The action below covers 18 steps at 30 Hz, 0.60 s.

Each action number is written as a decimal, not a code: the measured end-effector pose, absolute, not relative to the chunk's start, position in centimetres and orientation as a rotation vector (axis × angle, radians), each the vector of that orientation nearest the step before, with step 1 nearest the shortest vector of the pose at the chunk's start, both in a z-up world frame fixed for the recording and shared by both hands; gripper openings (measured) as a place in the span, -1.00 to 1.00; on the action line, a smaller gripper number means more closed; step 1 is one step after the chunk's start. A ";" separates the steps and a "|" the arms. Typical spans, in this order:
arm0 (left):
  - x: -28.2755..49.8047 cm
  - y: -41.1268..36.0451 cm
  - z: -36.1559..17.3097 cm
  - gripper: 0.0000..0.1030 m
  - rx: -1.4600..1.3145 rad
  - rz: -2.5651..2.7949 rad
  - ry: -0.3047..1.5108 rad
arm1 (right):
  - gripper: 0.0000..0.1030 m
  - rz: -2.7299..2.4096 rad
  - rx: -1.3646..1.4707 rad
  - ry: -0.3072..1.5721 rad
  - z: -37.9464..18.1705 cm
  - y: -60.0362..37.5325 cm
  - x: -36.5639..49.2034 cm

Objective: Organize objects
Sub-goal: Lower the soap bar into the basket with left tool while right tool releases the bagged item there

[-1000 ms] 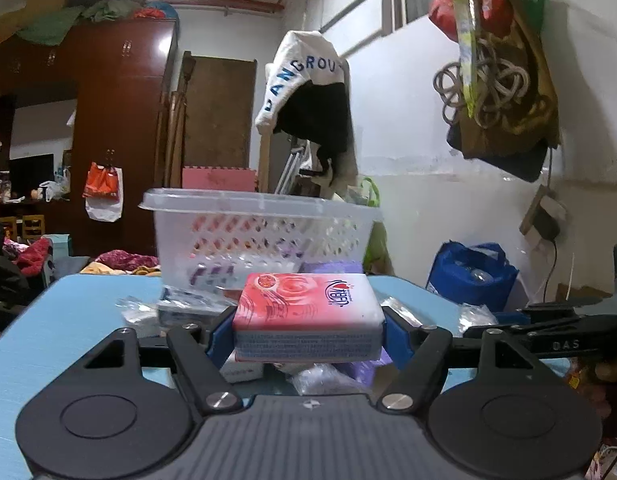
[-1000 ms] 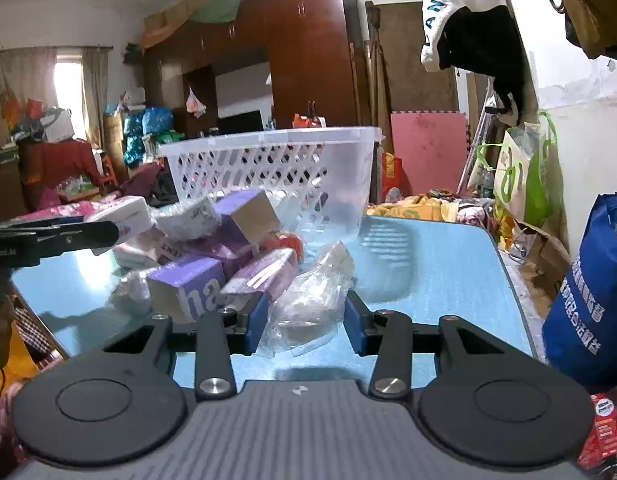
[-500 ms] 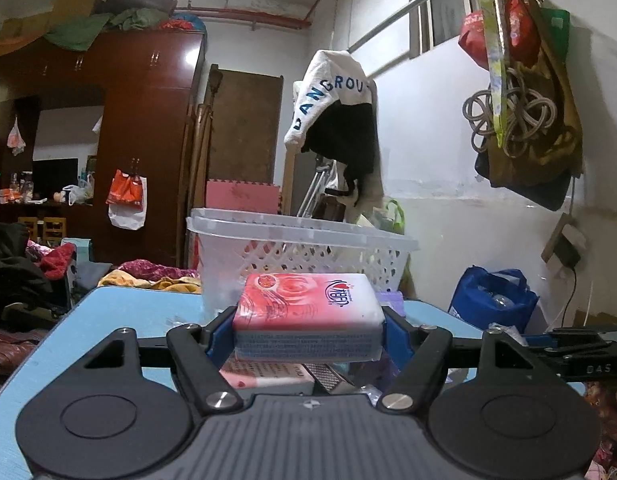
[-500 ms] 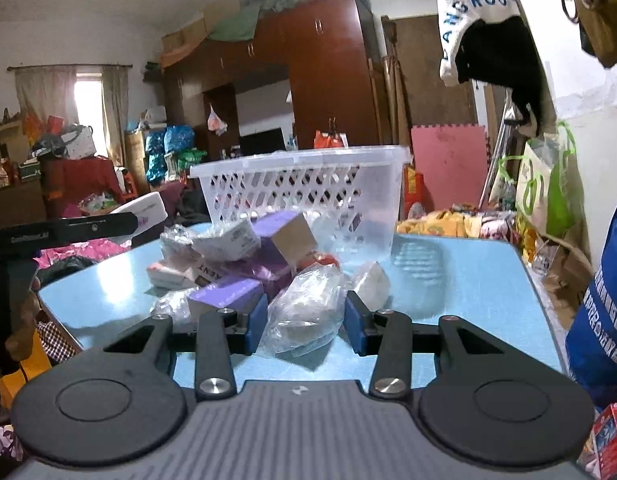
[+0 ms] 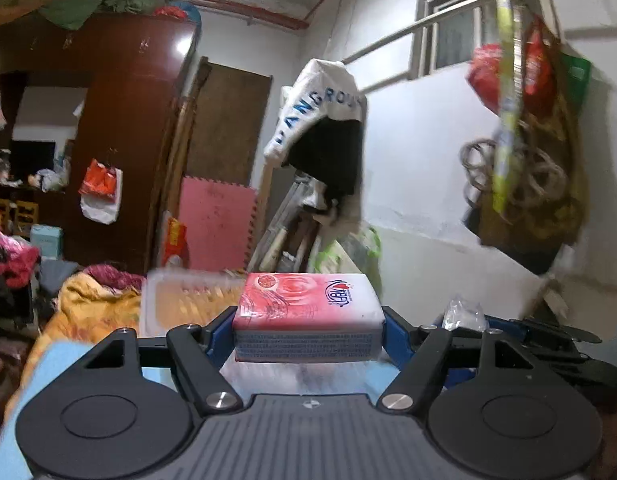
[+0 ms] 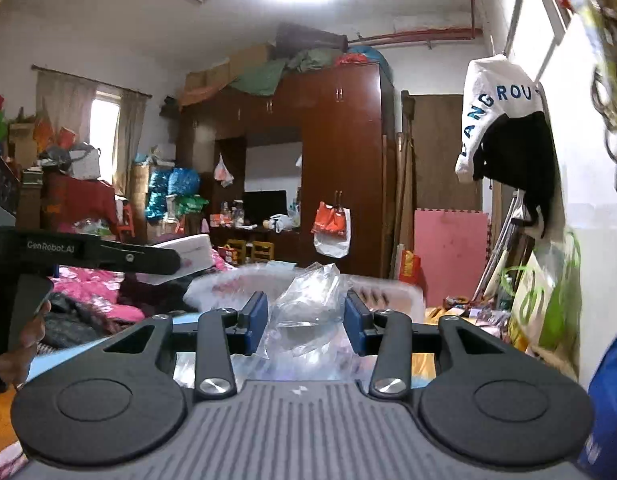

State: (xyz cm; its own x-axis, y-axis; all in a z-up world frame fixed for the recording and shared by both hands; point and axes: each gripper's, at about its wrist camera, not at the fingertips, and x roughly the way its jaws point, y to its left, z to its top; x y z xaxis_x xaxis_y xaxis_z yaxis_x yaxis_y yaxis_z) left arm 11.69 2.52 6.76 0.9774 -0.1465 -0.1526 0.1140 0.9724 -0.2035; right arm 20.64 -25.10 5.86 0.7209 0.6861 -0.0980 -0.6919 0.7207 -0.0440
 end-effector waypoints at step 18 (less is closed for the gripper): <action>22.5 5.3 5.1 0.51 -0.207 -0.010 0.383 | 0.59 0.725 -0.079 0.221 6.5 -20.9 27.9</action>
State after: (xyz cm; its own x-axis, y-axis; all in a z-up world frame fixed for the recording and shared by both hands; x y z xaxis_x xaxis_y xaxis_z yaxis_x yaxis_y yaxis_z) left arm 22.51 5.34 5.08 0.9276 -0.0492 -0.3702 -0.0290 0.9788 -0.2028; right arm 27.91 -20.91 6.49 0.7262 0.6488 -0.2276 -0.6653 0.7465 0.0052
